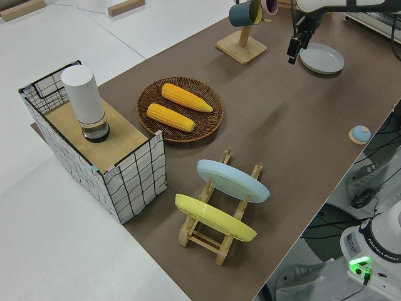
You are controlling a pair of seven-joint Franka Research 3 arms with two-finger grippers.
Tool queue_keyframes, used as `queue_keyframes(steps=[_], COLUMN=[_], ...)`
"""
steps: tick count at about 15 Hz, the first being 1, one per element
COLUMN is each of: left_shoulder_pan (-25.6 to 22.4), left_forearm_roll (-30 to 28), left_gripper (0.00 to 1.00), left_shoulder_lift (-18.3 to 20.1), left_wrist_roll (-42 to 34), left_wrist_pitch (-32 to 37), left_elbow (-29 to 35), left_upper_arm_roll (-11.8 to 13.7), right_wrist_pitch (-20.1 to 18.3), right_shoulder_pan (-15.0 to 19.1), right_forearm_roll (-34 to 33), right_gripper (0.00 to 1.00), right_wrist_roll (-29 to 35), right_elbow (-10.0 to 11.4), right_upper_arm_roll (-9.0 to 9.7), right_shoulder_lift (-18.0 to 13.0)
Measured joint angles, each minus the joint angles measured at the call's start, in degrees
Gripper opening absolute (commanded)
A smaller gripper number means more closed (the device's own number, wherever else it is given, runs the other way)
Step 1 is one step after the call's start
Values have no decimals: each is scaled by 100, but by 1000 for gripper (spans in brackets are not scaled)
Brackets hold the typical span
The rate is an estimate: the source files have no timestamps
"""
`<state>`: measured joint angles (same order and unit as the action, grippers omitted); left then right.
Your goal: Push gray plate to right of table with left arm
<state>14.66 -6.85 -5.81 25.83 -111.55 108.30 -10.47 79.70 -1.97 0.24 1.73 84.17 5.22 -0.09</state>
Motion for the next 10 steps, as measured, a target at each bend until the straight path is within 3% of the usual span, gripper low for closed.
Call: queue_keyframes(steps=[5, 10], left_shoulder_pan=[-607, -1014], left_forearm_roll=[438, 706], left_gripper=[993, 993], left_shoulder_lift=[455, 604], left_wrist_roll=[-823, -1380], left_wrist_pitch=[671, 1437], left_elbow=[-74, -741], left_upper_arm_roll=[47, 71], right_wrist_pitch=[0, 0], right_shoulder_pan=[0, 0], right_forearm_roll=[0, 0], right_gripper=[983, 983], right_wrist_roll=[0, 0], right_elbow=[0, 0], right_upper_arm_roll=[0, 0], right_shoulder_lift=[0, 0])
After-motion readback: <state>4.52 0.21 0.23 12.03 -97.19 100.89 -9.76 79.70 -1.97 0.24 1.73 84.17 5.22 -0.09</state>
